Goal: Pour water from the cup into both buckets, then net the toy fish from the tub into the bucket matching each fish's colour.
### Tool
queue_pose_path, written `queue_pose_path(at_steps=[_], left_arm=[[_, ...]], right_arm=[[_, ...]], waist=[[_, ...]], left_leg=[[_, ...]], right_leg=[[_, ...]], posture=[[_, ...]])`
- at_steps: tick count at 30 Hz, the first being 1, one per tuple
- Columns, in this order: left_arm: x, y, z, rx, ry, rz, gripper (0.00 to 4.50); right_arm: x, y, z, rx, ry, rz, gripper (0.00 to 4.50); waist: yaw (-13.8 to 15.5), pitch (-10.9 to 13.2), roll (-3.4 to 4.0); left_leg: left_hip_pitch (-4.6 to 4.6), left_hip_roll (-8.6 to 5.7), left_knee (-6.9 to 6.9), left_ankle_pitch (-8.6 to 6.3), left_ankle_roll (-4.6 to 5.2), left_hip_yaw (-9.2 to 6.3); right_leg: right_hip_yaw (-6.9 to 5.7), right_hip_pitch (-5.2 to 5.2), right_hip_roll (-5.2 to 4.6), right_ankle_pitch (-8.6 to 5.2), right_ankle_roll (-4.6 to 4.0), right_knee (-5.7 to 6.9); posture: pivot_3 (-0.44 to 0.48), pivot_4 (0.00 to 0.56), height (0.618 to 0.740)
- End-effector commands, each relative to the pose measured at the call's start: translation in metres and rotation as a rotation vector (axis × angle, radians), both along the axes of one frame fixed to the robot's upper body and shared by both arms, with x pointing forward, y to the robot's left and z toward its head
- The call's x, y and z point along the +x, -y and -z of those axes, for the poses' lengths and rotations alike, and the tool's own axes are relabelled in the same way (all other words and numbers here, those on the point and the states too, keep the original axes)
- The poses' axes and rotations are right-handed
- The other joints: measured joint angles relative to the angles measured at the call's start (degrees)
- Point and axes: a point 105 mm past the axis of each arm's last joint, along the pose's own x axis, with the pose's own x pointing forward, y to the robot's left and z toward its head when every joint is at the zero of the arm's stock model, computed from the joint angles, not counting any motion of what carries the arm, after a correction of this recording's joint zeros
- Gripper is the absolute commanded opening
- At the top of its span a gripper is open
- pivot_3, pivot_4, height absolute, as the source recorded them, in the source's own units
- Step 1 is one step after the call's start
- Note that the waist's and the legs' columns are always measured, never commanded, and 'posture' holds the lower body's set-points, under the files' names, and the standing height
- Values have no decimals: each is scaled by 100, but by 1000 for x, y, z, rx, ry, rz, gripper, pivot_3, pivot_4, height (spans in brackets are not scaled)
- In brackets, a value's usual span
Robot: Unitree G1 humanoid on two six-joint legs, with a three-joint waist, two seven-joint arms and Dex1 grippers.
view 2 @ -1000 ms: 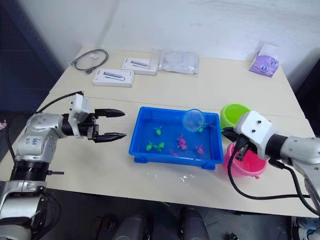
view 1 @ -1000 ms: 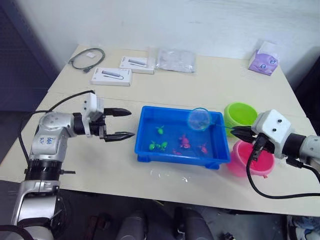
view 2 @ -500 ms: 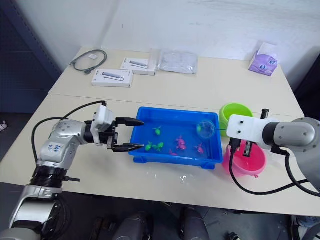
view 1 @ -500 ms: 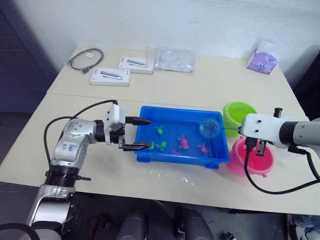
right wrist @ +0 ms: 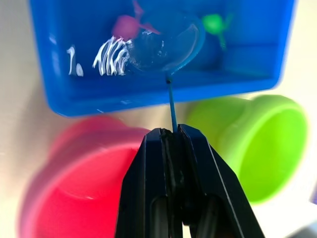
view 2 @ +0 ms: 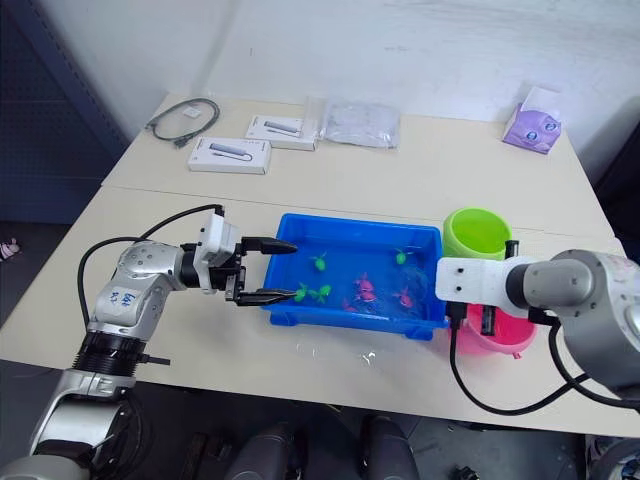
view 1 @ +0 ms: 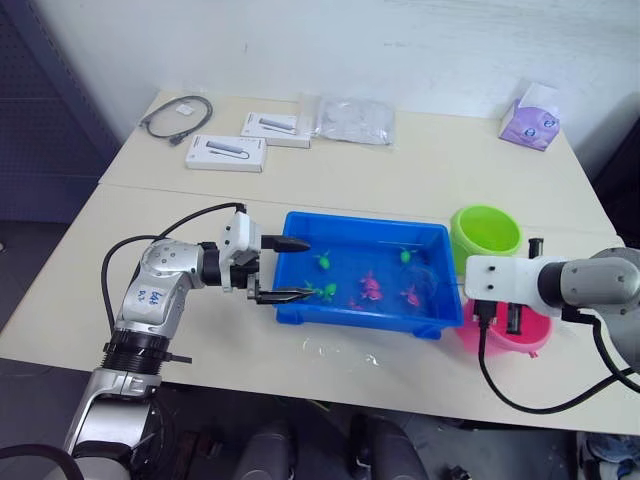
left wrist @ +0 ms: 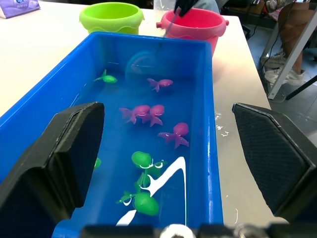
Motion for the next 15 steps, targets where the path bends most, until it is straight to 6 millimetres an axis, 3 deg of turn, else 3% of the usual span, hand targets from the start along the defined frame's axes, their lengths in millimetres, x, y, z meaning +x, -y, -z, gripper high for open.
queue_pose_path(at_steps=[1, 15], left_arm=[[-2, 0, -6, 0, 29, 2, 4444], [-3, -7, -4, 16, 21, -15, 4444]], right_arm=[[-6, -1, -3, 77, -48, 68, 0], [-20, 1, -19, 534, -66, 329, 0]], waist=[[-5, 0, 0], [3, 0, 0]], left_leg=[[0, 0, 0, 0, 0, 0], [0, 0, 0, 0, -1, -3]], right_leg=[[0, 0, 0, 0, 0, 1], [-4, 1, 0, 0, 0, 5]], posture=[[0, 150, 739], [0, 150, 739]])
